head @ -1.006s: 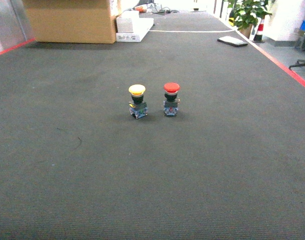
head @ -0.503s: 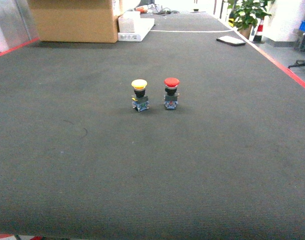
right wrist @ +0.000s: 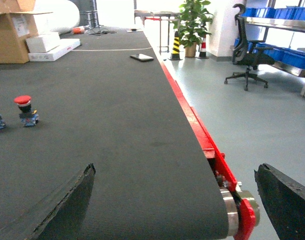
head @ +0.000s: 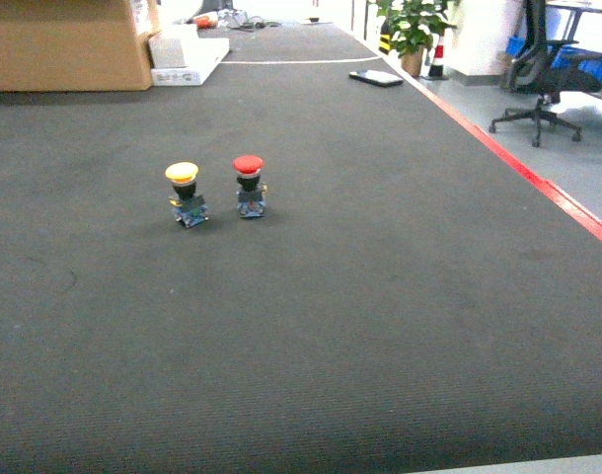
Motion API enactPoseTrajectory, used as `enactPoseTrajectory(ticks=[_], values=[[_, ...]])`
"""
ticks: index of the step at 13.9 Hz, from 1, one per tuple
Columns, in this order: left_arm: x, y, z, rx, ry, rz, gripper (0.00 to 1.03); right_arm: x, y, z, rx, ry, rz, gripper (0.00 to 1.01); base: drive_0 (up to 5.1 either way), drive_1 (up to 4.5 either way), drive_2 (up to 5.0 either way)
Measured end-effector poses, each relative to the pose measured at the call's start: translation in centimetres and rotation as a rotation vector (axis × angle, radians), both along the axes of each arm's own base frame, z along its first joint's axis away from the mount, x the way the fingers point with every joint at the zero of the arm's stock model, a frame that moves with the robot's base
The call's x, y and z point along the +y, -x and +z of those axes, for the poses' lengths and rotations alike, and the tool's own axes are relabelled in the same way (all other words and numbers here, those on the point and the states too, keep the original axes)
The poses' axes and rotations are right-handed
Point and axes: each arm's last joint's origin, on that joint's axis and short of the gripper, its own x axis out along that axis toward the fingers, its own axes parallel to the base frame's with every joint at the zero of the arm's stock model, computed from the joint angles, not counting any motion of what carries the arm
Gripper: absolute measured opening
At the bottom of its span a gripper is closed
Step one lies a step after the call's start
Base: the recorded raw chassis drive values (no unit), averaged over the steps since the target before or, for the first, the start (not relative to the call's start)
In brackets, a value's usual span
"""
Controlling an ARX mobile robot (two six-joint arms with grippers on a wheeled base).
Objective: Pick blue part to blue bin on bottom shelf
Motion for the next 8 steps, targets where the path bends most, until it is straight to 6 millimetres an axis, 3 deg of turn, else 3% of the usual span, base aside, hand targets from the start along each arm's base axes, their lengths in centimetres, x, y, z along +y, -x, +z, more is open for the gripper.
enactPoseTrajectory(ticks=[8], values=[[0.0, 0.0, -0.01, 0.001, 0.0, 0.0, 0.43, 0.0, 0.0, 0.0, 0.0, 0.0, 0.0, 0.98, 0.0, 0.0, 0.0]])
